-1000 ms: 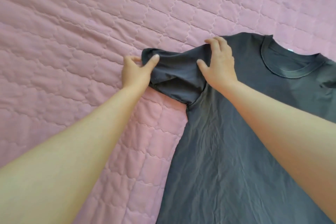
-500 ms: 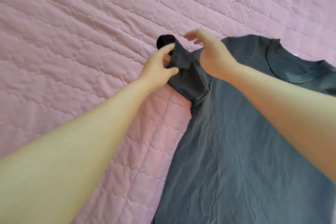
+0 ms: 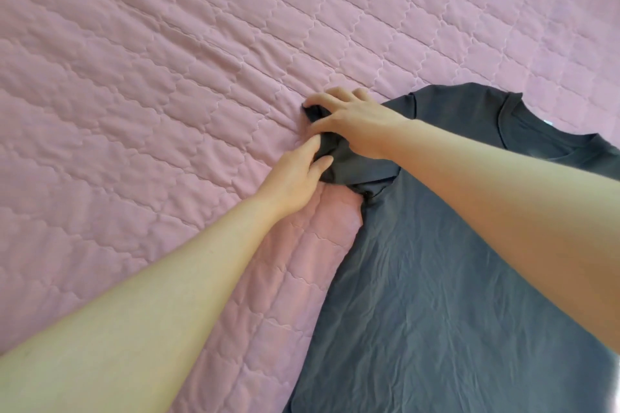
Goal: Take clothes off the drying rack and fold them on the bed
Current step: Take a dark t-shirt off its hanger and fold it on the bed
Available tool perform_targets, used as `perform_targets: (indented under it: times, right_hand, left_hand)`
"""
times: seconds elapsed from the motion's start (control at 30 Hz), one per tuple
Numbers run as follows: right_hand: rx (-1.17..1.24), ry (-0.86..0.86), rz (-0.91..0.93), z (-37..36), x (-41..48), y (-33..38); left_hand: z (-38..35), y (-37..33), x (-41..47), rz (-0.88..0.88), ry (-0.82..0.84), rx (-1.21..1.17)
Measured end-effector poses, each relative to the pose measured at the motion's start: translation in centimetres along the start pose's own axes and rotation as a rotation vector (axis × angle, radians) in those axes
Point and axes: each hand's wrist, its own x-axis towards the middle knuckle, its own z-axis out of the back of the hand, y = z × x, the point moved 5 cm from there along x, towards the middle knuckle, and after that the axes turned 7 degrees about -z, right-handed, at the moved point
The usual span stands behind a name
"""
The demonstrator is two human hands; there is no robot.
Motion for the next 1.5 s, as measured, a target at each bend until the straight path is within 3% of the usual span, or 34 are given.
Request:
perform_targets:
  times: [0.2,0.3,0.43,0.6,0.67,0.77,0.9,0.97,1.13,1.33,1.43,1.5]
  right_hand:
    - [-0.325,0.086,-0.350,0.7,-0.1,-4.5]
    - [-0.328,-0.028,-0.439,1.8,0.1,-5.5]
    - [-0.052,-0.185,-0.421,3.8,0.9,-5.2]
    - [0.712,-0.366,-0.684,4.1,2.0,-6.3]
    - [0.856,-0.385,-0.760,3.1,1.9,-6.0]
    - [0.695,-0.318,-0.795,0.5,-0.1,-6.3]
    - [0.318,-0.125,-0.795,-3.3,-3.5,-8.7]
    - [0.287,-0.035,-0.813,-4.2,-4.4,-9.7]
    - [0.376,-0.155,-0.800,-3.7,-5.2,-11.8]
    - [0.486,-0.101,-0.811,-4.8,-6.2,-13.7]
    - [0.554,-0.228,-0.856,-4.3,-6.0,-14.1]
    - [0.609,-0.398,-0.948,-3.9,-6.3,-14.4]
  left_hand:
    - [-0.5,0.3,-0.4,0.017,0.024,0.039]
    - [-0.3,0.5,0.1,0.089,0.042,0.056]
    - [1.0,0.2,1.0,0.170,-0.046,0.248]
    - [1.9,2.0,0.7,0.300,-0.150,0.091]
    - [2.3,2.5,0.3,0.383,-0.195,0.077]
    - [2.1,3.0,-0.1,0.478,-0.186,0.034]
    - [1.6,2.2,1.0,0.397,-0.199,-0.159]
    - [1.5,1.9,2.4,0.384,-0.189,-0.266]
    - [1.6,0.0,6.5,0.341,0.001,-0.376]
    - [1.8,-0.2,8.8,0.379,0.110,-0.628]
    - [2.1,0.1,8.8,0.344,0.035,-0.635]
    - [2.8,0.5,8.5,0.293,-0.154,-0.532]
